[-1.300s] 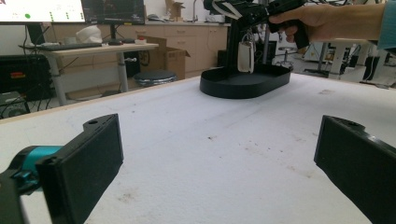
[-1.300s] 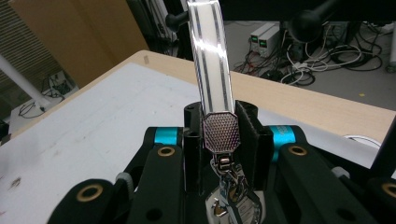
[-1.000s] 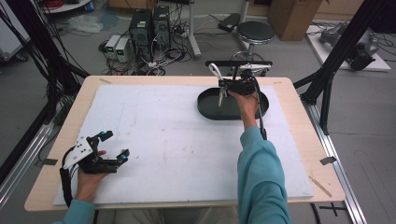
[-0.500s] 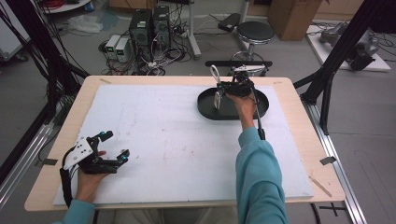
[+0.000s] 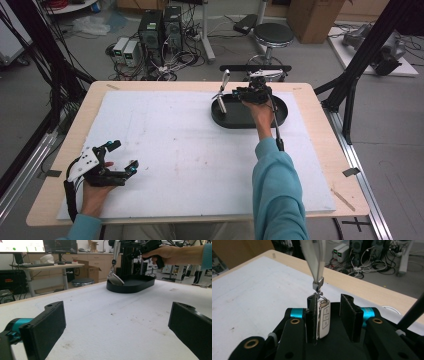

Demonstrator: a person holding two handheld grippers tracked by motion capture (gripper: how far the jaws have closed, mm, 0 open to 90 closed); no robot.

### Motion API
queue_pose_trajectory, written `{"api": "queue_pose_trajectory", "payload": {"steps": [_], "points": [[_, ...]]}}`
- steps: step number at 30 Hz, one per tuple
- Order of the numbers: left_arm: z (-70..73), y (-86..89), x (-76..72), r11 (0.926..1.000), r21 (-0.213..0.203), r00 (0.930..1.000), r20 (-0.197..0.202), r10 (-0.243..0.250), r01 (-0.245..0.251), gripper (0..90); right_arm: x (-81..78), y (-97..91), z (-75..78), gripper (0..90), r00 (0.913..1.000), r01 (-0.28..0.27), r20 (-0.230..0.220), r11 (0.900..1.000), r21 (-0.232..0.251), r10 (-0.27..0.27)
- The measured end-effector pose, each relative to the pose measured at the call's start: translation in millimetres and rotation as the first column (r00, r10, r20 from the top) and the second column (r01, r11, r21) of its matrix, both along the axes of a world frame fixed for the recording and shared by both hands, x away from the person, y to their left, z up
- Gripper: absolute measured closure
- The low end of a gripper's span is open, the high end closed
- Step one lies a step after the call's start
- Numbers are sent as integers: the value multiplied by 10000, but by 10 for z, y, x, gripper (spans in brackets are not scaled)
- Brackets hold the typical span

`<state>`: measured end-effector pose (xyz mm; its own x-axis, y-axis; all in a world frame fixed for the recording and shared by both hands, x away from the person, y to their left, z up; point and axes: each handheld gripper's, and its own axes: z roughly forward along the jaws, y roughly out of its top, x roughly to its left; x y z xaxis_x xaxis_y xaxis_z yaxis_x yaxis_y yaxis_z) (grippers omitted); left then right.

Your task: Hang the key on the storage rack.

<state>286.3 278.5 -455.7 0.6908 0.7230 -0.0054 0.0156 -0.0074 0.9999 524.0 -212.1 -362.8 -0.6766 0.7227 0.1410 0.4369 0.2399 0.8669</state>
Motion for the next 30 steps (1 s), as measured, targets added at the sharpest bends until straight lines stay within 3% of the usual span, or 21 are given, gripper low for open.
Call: {"api": "queue_pose_trajectory", "payload": {"steps": [3, 4, 5, 7, 9, 10, 11, 12, 14, 15, 16, 17, 21, 23, 24, 25, 30], "points": [[0, 5, 1, 10000, 2, 10000, 8, -48, 48, 17, -80, -9, 40, 584, 9999, -109, 35, 9999, 121, 109], [0, 6, -4, 10000, -10, 10000, -21, -31, 31, 17, -171, -23, 72, 504, 9998, -138, 174, 9996, 245, 134], [-1, 8, -7, 10000, -15, 10000, -8, -21, 21, 17, -171, -23, 72, 504, 9998, -138, 174, 9996, 245, 134], [-3, 6, -11, 10000, -37, 10000, 42, 10, -10, 17, -282, -46, 121, 386, 9986, -163, 504, 9992, 357, 145], [-3, 6, -16, 10000, -15, 10000, 59, 35, -34, 17, -467, -108, 191, 206, 9962, -241, 859, 9968, 759, 175], [-4, 8, -17, 10000, -17, 10000, 68, 43, -43, 17, -467, -108, 191, 206, 9962, -241, 859, 9968, 759, 175], [-5, 9, -20, 10000, -55, 10000, 73, 45, -45, 17, -618, -148, 230, 104, 9890, 19, 1472, 9976, 699, -122], [-7, 9, -24, 9999, -139, 10000, 77, 59, -58, 17, -697, -174, 242, 102, 9848, 88, 1724, 9978, 655, -200], [-8, 20, -27, 9999, -151, 9999, 92, 74, -73, 17, -839, -234, 244, 9, 9760, 208, 2148, 9971, 735, -362], [-8, 20, -27, 9999, -151, 9999, 92, 74, -73, 17, -839, -234, 244, 9, 9760, 208, 2148, 9971, 735, -362], [-10, 19, -29, 9997, -221, 9999, 123, 63, -60, 17, -992, -307, 232, 7, 9691, 227, 2425, 9953, 944, -451], [-10, 23, -31, 9997, -241, 9999, 115, 50, -47, 17, -992, -307, 232, 7, 9691, 227, 2425, 9953, 944, -451], [-11, 26, -41, 9997, -246, 9999, 116, 67, -64, 17, -1357, -509, 119, 7, 9448, 80, 3231, 9896, 1437, -545], [-9, 29, -43, 9996, -257, 9999, 91, 95, -93, 17, -1416, -539, 95, 7, 9470, 98, 3165, 9899, 1416, -547], [-9, 32, -46, 9995, -287, 9999, 53, 95, -93, 17, -1548, -597, 22, 7, 9351, 37, 3495, 9879, 1553, -584], [-9, 33, -48, 9995, -314, 9999, 32, 95, -94, 17, -1603, -623, -10, 7, 9306, 10, 3616, 9881, 1537, -572], [-8, 31, -58, 9995, -286, 9999, 28, 147, -146, 17, -1836, -738, -173, 7, 9211, 113, 3838, 9900, 1404, -650]]}}
